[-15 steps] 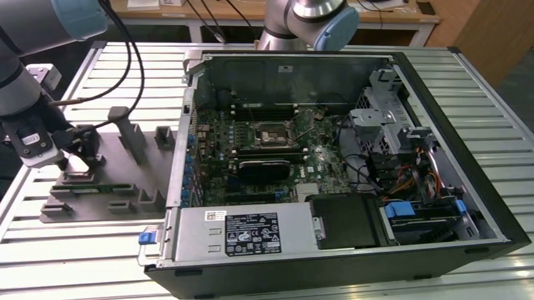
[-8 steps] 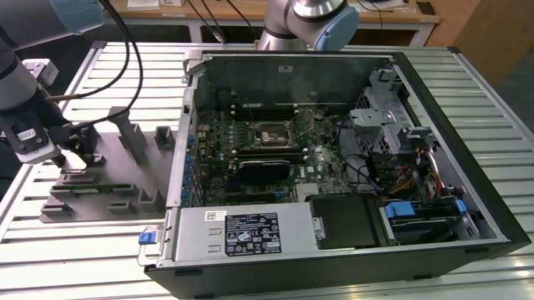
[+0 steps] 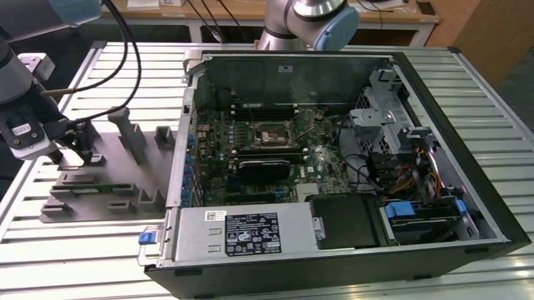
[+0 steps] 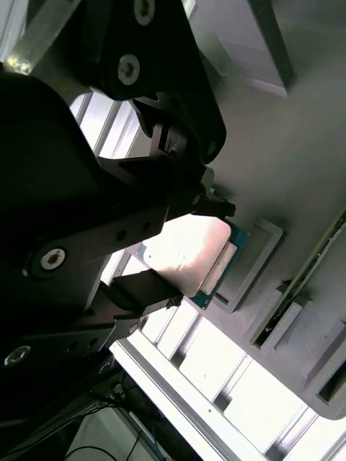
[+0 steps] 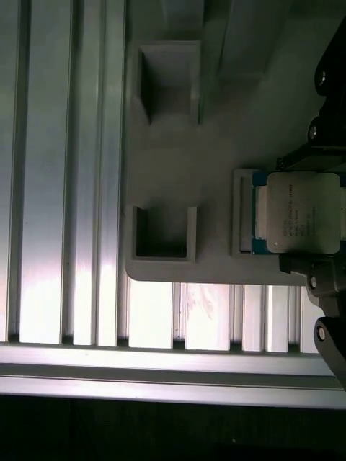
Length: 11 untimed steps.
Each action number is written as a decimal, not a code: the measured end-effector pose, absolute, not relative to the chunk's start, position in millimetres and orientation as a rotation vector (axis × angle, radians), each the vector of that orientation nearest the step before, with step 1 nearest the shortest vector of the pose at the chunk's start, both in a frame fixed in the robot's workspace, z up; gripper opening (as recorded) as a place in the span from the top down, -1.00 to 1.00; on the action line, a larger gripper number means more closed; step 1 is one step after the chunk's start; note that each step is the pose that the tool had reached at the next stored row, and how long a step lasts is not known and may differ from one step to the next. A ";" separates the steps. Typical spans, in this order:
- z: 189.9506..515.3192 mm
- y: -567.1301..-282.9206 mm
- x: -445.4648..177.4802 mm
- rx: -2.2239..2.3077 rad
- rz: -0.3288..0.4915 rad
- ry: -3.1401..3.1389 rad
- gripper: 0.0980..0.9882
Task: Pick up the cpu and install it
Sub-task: 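Pick up the cpu and move it towards the insertion slot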
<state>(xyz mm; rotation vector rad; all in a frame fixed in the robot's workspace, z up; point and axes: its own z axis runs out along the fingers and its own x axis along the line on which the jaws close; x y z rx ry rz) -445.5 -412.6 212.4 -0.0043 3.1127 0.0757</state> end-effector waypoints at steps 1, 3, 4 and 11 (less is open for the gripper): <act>213.7 -412.6 -445.5 -0.004 0.076 3.113 0.00; 216.7 -412.6 -445.5 -0.004 0.076 3.113 0.00; 218.5 -412.6 -445.5 -0.004 0.076 3.113 0.00; 230.6 -412.6 -445.5 -0.004 0.076 3.113 0.00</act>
